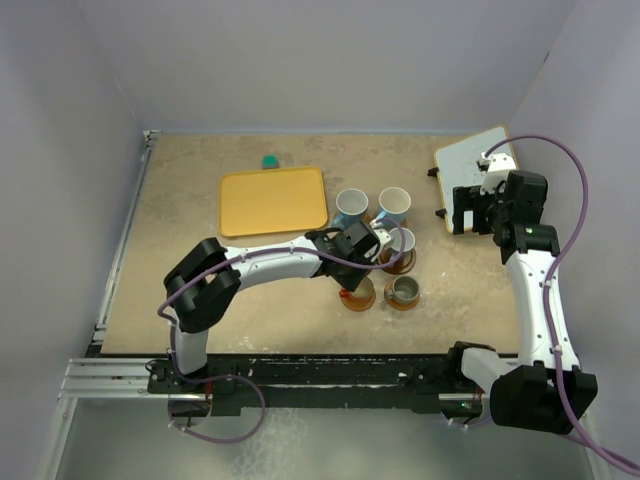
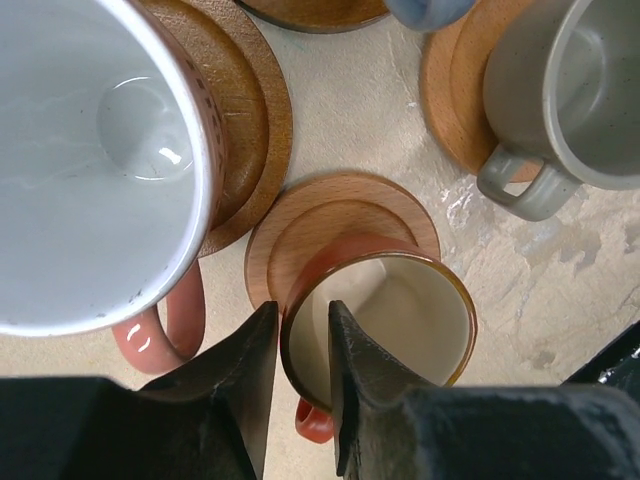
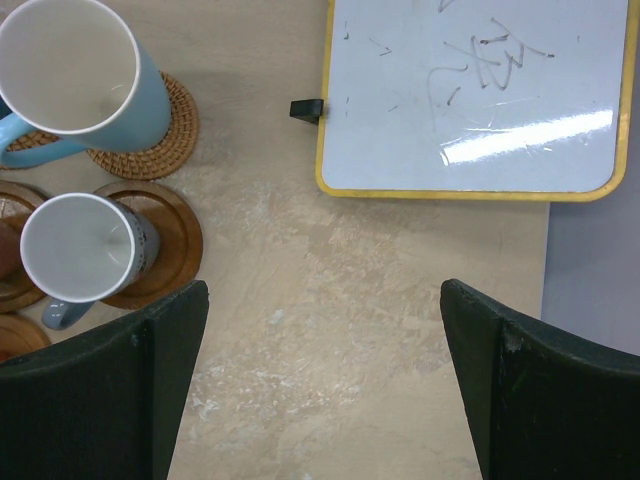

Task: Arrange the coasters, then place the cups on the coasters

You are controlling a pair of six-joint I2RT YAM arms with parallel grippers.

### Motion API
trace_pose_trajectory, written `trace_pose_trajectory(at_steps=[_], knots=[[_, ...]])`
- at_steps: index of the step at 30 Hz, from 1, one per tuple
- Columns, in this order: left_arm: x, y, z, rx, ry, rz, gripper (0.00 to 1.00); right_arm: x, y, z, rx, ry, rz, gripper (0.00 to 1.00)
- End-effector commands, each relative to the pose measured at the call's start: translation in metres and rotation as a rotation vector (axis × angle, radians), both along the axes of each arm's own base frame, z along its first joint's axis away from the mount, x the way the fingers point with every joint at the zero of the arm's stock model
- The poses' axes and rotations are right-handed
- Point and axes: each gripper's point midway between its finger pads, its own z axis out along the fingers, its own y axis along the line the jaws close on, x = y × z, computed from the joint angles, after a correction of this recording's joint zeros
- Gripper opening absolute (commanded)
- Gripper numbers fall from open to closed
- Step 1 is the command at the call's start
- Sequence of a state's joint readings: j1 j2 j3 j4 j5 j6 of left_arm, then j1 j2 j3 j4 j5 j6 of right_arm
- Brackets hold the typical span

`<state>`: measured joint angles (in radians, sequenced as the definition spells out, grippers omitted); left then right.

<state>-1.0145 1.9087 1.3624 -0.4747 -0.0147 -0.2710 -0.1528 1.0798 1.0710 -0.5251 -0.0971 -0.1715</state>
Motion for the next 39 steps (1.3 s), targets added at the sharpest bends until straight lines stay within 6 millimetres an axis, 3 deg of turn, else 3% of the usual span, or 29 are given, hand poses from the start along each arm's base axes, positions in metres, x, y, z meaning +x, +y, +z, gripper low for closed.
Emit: trace_pose_trajectory(at_steps=[1, 6, 11, 18, 29, 35, 39], knots=[[0.008, -0.013, 0.052, -0.118, -0.067, -0.012, 0.25, 0.003, -0.001, 0.009, -0.01, -0.043, 0.011, 1.0], [0.008, -0.011, 0.074, -0.151, -0.105, -0.023, 0.36, 0.003, -0.002, 0.01, -0.013, -0.045, 0.007, 1.0], [0.009, -0.007, 0.106, -0.196, -0.164, -0.058, 0.4, 0.003, -0.002, 0.011, -0.012, -0.048, 0.008, 1.0], [0.033, 0.018, 0.157, -0.233, -0.28, -0.07, 0.42, 0.002, 0.001, 0.012, -0.007, -0.05, 0.025, 1.0], [0.107, 0.113, 0.217, -0.259, -0.445, 0.167, 0.51, -0.001, 0.013, 0.02, 0.026, -0.075, 0.081, 1.0], [0.138, 0.184, 0.236, -0.279, -0.501, 0.35, 0.54, -0.005, 0.022, 0.026, 0.055, -0.092, 0.11, 1.0], [0.148, 0.231, 0.248, -0.289, -0.56, 0.461, 0.57, -0.006, 0.026, 0.027, 0.074, -0.092, 0.13, 1.0]])
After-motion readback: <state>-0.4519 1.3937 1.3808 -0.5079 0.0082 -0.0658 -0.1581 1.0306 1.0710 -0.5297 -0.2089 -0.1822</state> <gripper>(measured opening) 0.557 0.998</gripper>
